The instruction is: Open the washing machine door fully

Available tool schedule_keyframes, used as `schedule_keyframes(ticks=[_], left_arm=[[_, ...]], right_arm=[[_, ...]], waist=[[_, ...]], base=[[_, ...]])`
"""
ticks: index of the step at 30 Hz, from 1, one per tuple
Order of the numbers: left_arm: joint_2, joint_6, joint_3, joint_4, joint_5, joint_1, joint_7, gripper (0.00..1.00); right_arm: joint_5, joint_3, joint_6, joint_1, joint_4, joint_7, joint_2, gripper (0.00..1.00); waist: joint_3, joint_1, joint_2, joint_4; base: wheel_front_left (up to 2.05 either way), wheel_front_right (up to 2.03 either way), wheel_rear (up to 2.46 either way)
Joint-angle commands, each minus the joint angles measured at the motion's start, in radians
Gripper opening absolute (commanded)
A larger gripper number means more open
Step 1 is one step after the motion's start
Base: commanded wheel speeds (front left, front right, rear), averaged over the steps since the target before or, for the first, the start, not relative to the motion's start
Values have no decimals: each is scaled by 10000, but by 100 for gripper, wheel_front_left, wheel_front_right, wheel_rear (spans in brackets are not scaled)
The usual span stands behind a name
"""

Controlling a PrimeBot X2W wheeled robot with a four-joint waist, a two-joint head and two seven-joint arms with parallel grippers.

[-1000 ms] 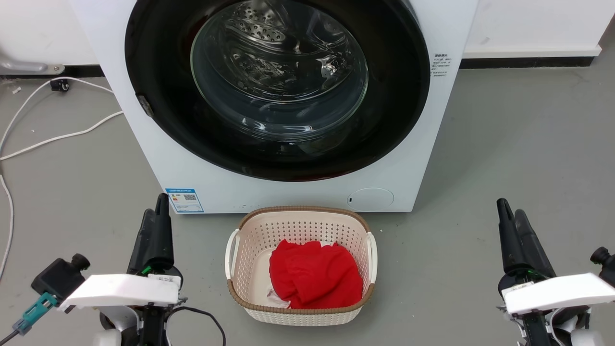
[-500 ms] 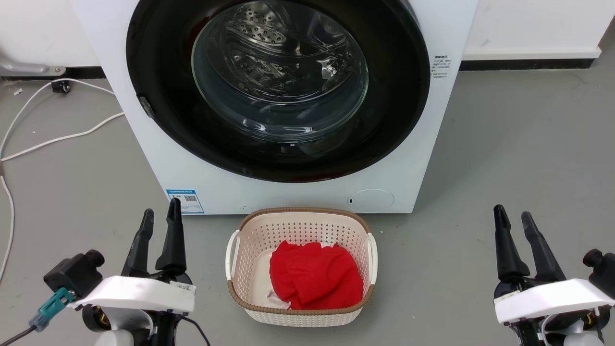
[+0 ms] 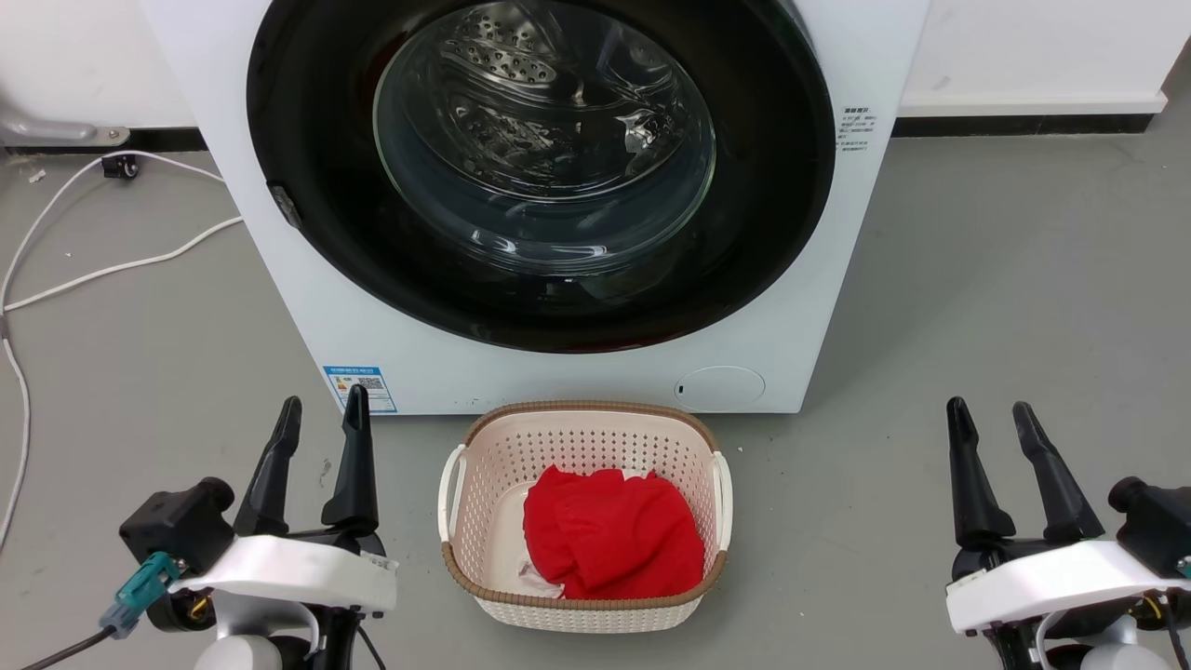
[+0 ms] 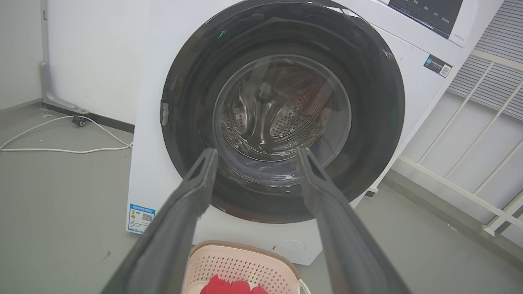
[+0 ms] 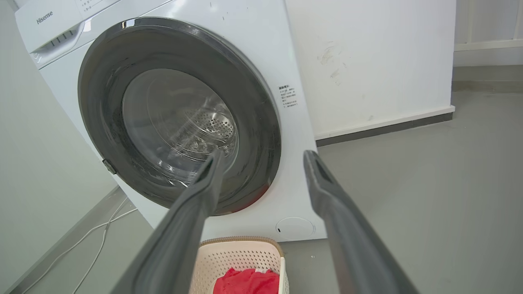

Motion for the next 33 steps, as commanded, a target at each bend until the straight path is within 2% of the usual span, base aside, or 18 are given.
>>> schedule_keyframes(ticks=[1,33], left_arm=[[105,69,-56,-125,356,-72,-108,100],[431,453,-413,14,3026,-53,-795,100]], right_arm=[[-370,-13,0,23,-185,-56,20,100],[-2857,-20,-1,296,-380,-189,72,100]], waist=[[1,0,0,2],[25,0,0,4]], base=[[0,0,0],[0,0,0]])
